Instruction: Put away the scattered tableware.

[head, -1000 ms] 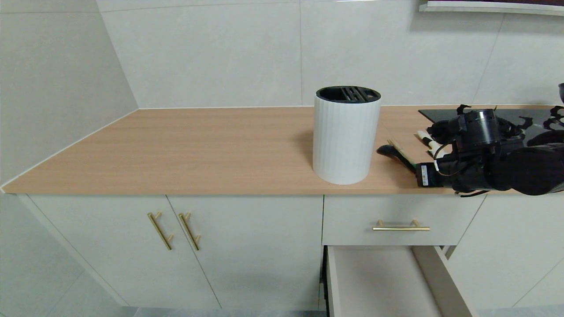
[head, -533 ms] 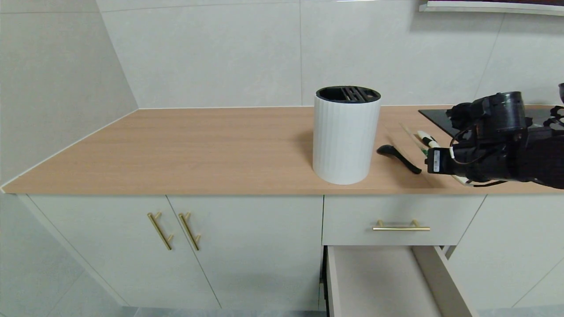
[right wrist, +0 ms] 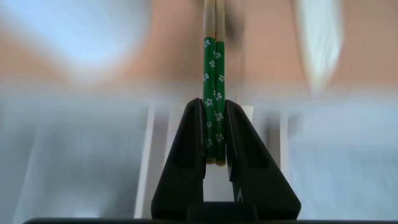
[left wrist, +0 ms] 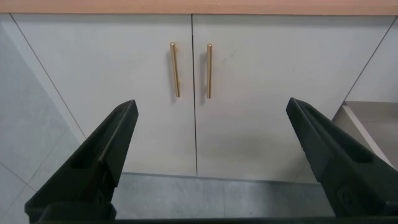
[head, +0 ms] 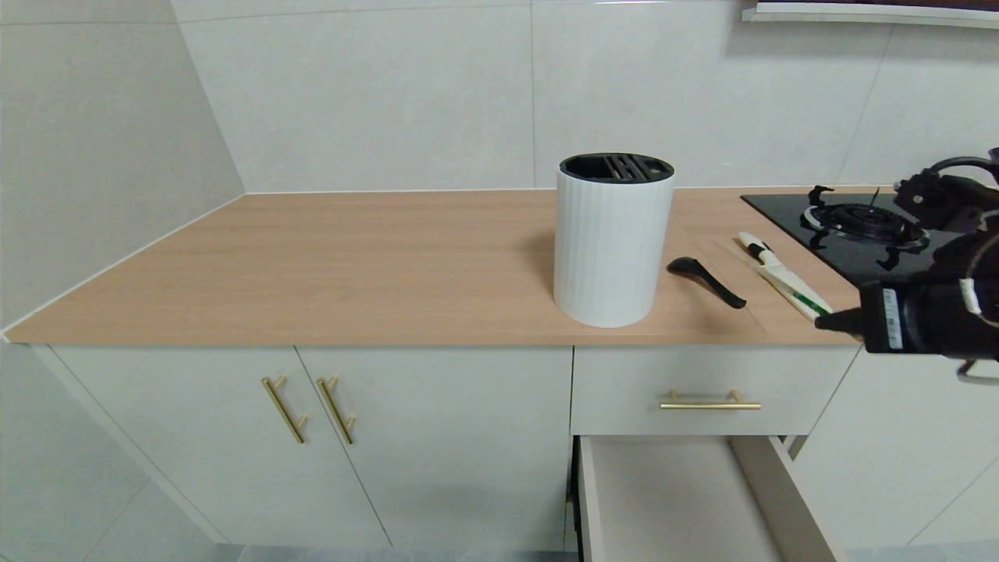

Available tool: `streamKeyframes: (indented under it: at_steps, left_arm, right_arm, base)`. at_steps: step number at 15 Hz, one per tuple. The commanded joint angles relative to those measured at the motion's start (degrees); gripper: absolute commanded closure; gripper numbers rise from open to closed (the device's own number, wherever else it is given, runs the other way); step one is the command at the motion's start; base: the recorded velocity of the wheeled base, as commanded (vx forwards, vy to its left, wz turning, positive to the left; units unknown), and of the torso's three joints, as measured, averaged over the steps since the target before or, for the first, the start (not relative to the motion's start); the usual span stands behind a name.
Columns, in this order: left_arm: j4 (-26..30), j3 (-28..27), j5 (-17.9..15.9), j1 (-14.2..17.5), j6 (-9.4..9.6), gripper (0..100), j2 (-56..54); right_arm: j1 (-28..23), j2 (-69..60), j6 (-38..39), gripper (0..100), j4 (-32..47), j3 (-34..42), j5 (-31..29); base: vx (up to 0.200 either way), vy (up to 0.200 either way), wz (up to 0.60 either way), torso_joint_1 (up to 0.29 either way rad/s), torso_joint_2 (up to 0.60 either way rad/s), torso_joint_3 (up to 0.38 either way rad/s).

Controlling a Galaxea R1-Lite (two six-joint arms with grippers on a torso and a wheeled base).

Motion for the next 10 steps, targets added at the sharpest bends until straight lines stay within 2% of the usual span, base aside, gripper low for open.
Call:
streamKeyframes:
  at_steps: [1,2,10]
  left_arm:
    - [0.0,0.0,0.0,0.0,-0.02,0,0.1]
    - [-0.1,0.0,0.0,0.0,-0.02,0,0.1]
    - [-0.1,0.0,0.0,0.0,-0.02,0,0.1]
  right_arm:
    - [1.0,-7.0,-0.6,100,5.2,0.3,5.1]
    - [1.0,-8.1,-0.7,100,6.2,0.8,7.8]
    - [3.6,-6.4,-5.9,100,6.2,7.0,8.5]
  base:
    - [0.0,0.0,0.0,0.0,0.0,0.0]
    - [0.0,0.0,0.0,0.0,0.0,0.0]
    - [0.0,0.0,0.0,0.0,0.0,0.0]
